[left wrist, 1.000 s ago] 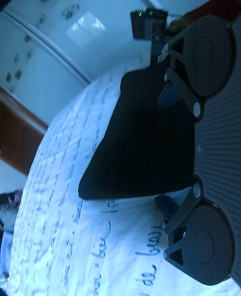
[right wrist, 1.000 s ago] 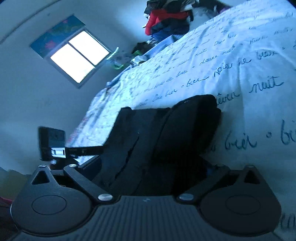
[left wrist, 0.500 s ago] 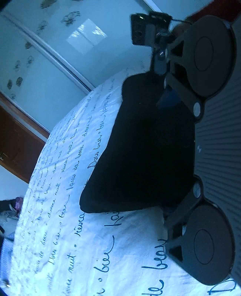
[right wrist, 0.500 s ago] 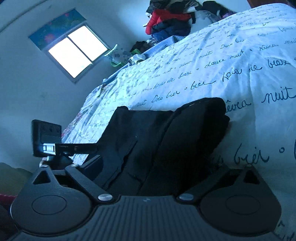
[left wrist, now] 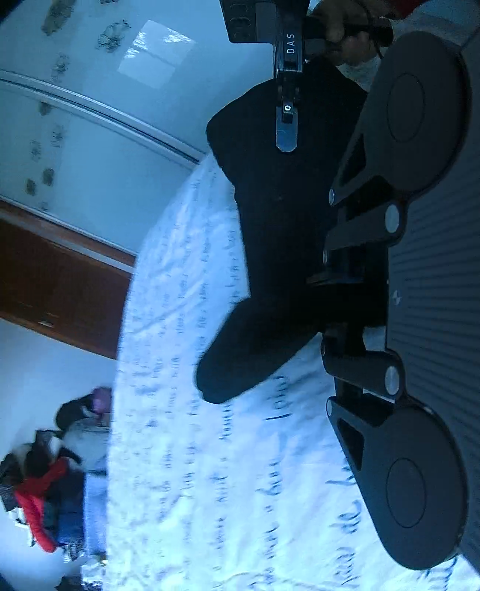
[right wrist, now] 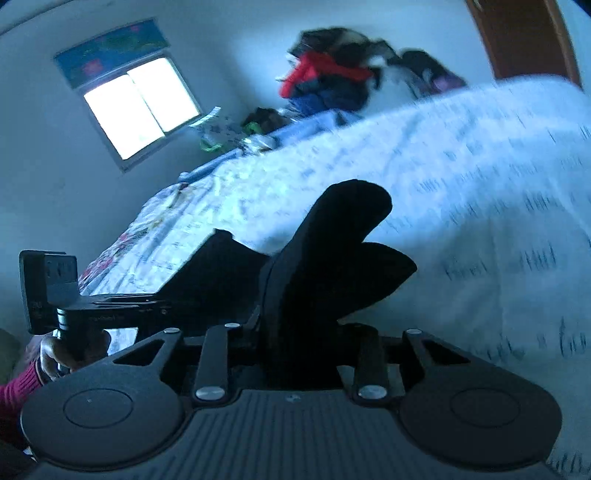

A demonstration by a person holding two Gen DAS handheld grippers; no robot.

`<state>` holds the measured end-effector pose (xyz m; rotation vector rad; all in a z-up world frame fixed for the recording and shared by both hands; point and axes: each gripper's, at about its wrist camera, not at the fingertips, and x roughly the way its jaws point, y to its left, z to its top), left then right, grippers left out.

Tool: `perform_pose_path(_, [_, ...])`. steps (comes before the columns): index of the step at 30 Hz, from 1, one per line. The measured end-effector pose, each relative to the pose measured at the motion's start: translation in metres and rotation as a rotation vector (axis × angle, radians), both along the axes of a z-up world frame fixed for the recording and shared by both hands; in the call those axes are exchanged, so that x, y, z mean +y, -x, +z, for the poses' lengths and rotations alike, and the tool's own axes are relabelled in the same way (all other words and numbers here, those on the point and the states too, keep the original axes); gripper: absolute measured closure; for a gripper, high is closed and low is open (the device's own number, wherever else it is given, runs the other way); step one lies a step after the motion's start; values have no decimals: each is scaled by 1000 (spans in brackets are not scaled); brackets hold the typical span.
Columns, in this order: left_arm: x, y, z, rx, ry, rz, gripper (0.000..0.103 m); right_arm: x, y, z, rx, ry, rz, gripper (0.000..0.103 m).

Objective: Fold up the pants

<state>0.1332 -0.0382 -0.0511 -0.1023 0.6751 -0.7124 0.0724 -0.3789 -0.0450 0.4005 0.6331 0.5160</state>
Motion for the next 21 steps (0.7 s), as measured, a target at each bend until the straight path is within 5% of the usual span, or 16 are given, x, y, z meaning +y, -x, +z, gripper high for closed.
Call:
perform_pose_path(12, [30, -96, 30, -125, -112, 191, 82, 59, -96, 17, -128, 57, 24, 73])
perform_pose_path(17, [27, -123, 1, -39, -194, 237, 81, 66, -140, -13, -36, 47, -11, 73])
perform_pose_path(21, [32, -119, -6, -29, -198, 269, 58, 56, -152, -36, 69, 25, -62, 57])
